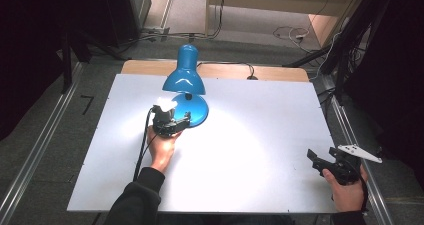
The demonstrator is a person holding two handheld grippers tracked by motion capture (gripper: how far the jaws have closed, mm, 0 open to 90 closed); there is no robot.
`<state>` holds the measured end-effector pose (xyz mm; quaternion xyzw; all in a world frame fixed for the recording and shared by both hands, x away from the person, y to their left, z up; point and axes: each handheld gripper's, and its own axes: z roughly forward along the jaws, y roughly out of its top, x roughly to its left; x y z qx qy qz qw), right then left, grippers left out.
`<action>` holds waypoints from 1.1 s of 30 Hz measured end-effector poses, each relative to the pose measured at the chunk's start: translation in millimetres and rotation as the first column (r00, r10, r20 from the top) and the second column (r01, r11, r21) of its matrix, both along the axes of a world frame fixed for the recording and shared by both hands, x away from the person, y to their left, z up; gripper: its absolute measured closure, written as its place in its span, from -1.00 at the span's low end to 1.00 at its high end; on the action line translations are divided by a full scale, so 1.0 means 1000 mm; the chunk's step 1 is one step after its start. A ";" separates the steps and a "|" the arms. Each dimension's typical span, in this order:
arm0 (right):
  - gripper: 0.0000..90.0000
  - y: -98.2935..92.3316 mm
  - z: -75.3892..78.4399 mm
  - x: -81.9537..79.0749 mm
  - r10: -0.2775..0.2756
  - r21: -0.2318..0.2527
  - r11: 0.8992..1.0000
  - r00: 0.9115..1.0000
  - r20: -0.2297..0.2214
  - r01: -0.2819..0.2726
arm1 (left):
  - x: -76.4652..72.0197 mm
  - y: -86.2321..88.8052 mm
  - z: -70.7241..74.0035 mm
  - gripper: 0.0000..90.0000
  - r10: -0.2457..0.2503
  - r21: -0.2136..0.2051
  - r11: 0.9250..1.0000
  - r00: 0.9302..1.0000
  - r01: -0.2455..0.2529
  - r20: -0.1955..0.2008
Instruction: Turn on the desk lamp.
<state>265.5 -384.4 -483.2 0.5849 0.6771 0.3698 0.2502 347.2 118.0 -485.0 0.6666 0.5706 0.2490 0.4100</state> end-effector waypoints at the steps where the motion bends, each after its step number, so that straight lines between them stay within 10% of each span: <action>1: -0.70 0.000 0.000 0.000 0.000 0.000 1.000 1.000 0.000 0.000 | -0.001 0.001 0.001 -0.21 -0.004 -0.003 1.000 1.000 0.004 -0.006; 33: -0.70 -0.001 0.001 -0.001 -0.002 0.015 1.000 1.000 0.004 0.002 | -0.032 0.021 0.007 -0.56 -0.033 -0.045 0.998 0.999 0.033 0.014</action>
